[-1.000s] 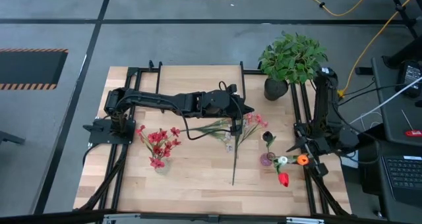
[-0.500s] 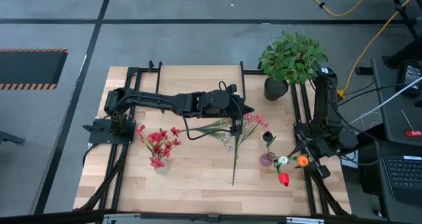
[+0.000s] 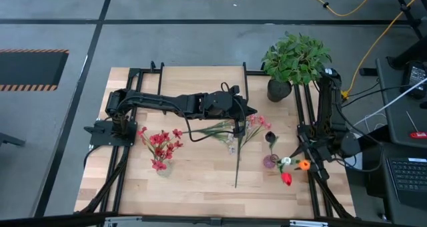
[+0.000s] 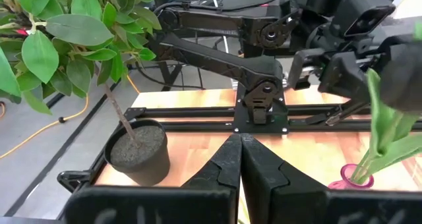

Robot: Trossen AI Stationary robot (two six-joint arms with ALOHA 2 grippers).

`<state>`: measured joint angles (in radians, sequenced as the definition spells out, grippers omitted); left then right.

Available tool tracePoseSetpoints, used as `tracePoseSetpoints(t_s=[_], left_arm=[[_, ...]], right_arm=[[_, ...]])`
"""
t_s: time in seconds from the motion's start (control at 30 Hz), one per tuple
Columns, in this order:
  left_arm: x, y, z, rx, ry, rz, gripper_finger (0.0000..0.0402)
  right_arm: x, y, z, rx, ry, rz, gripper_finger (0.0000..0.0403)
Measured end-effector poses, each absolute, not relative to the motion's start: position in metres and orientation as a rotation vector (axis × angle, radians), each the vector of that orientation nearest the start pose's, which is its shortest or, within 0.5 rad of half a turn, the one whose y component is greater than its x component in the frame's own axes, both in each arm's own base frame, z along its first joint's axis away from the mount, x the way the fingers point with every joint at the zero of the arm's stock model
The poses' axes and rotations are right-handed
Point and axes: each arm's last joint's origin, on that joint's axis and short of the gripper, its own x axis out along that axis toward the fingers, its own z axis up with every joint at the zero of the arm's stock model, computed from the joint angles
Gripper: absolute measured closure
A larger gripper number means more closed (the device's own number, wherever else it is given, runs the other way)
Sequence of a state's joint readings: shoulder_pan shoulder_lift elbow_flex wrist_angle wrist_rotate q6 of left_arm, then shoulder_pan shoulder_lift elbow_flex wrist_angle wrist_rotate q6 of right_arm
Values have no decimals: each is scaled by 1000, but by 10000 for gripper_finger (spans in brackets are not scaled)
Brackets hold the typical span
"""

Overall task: Pick and place flowers into a vace then onto a shelf
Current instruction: Put the white flowers into the transparent vase

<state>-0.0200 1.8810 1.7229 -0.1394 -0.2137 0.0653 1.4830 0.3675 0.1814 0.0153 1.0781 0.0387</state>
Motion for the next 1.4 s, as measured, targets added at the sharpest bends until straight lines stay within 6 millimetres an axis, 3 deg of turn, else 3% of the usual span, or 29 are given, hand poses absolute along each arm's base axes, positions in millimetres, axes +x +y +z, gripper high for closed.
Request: tracePoseSetpoints(t_s=[0.33,0.6,0.77,1.4], left_arm=[[444,-3,347,98,302,176,397],[444,-3,347,98,302,176,399],[444,-3,347,98,302,176,397],[444,-3,348,98,301,176,397]], right_arm=[[34,98,189,-111,121,388,186],[32,80,204,-114,312,376,186],[31,75,199,-65,354,336,186],[51,59,194,25,343,-28,186]])
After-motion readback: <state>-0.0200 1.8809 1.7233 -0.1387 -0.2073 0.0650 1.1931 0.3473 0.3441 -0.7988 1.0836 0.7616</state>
